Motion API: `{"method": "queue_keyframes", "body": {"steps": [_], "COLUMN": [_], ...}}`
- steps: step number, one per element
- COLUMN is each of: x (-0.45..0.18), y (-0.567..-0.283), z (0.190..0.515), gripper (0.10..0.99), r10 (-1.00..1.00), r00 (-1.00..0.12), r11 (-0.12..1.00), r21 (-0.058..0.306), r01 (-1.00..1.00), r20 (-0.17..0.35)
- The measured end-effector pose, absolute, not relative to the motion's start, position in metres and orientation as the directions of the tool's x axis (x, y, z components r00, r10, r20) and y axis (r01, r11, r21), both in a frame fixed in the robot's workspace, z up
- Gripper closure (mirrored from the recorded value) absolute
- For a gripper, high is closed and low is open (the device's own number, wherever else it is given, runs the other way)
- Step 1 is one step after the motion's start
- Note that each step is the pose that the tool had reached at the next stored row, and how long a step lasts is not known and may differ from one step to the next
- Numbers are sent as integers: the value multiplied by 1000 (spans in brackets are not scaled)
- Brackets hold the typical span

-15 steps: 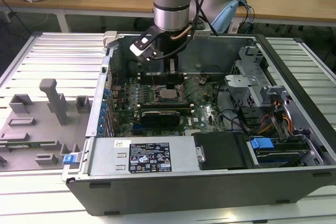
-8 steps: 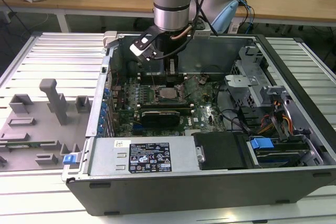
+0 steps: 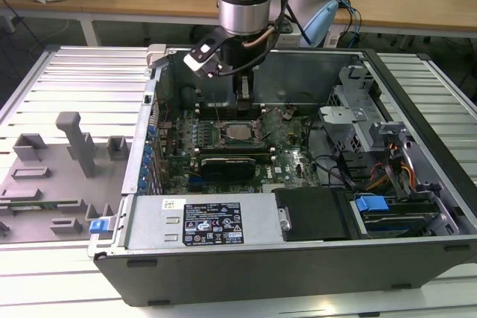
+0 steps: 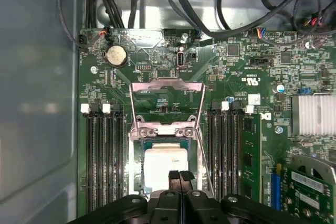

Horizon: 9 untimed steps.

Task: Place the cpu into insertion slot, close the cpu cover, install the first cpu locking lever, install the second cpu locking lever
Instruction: 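Place the cpu into insertion slot, then close the cpu cover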

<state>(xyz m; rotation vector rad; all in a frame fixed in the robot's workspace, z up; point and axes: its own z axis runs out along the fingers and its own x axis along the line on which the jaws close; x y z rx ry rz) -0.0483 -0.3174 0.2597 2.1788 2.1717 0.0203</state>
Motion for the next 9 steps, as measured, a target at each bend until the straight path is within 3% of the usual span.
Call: {"method": "queue_keyframes", "body": {"steps": [9], "x": [-48], "y": [-316], "z": [273], "gripper": [980], "r10": [999], "r00": [4], "r11": [-2], "r21": [55], "r01": [998], "r20": [-37]}}
